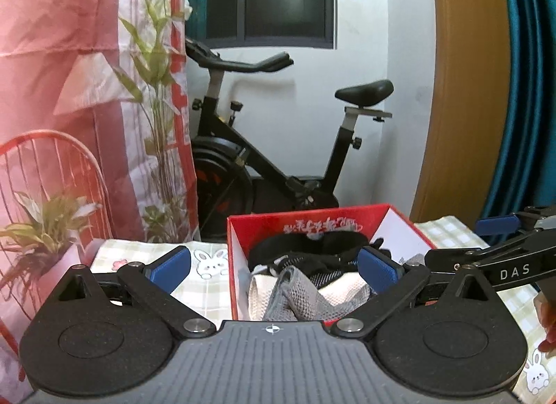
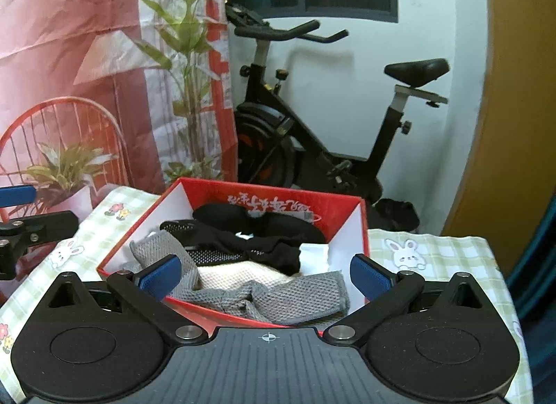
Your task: Organize soft objects
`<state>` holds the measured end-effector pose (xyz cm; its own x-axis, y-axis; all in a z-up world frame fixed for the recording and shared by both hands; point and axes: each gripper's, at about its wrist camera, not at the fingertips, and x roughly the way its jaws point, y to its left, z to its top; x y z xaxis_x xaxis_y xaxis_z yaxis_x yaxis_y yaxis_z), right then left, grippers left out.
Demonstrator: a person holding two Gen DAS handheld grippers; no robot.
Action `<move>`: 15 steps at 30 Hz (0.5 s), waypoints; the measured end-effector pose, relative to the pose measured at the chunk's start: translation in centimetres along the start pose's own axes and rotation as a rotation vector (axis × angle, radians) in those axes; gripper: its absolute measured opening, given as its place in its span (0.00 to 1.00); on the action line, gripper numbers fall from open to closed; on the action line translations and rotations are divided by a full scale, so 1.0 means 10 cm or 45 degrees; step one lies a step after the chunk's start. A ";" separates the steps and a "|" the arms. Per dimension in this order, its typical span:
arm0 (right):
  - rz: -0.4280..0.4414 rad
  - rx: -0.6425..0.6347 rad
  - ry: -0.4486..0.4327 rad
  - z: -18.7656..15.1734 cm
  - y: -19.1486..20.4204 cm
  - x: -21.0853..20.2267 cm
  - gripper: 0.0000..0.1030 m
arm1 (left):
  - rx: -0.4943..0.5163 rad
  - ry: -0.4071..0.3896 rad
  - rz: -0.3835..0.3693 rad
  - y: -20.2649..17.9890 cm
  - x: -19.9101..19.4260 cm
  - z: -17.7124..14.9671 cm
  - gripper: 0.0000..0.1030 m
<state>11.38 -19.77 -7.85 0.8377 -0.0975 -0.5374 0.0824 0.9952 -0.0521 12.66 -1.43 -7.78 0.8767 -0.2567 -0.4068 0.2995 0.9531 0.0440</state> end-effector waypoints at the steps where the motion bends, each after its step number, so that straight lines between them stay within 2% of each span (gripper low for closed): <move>1: -0.022 -0.004 -0.013 0.01 0.02 -0.07 1.00 | -0.001 -0.012 0.008 0.00 -0.06 0.02 1.00; 3: -0.062 -0.018 -0.055 0.06 0.07 -0.24 1.00 | -0.005 -0.034 0.019 -0.01 -0.19 0.08 1.00; 15: -0.125 0.041 -0.244 0.17 0.23 -1.32 1.00 | -0.021 -0.155 0.123 -0.13 -1.14 0.34 1.00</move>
<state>1.42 -16.16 0.54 0.9119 -0.1957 -0.3608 0.1835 0.9807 -0.0682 3.58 -0.24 -0.13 0.9406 -0.1805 -0.2874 0.2065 0.9765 0.0624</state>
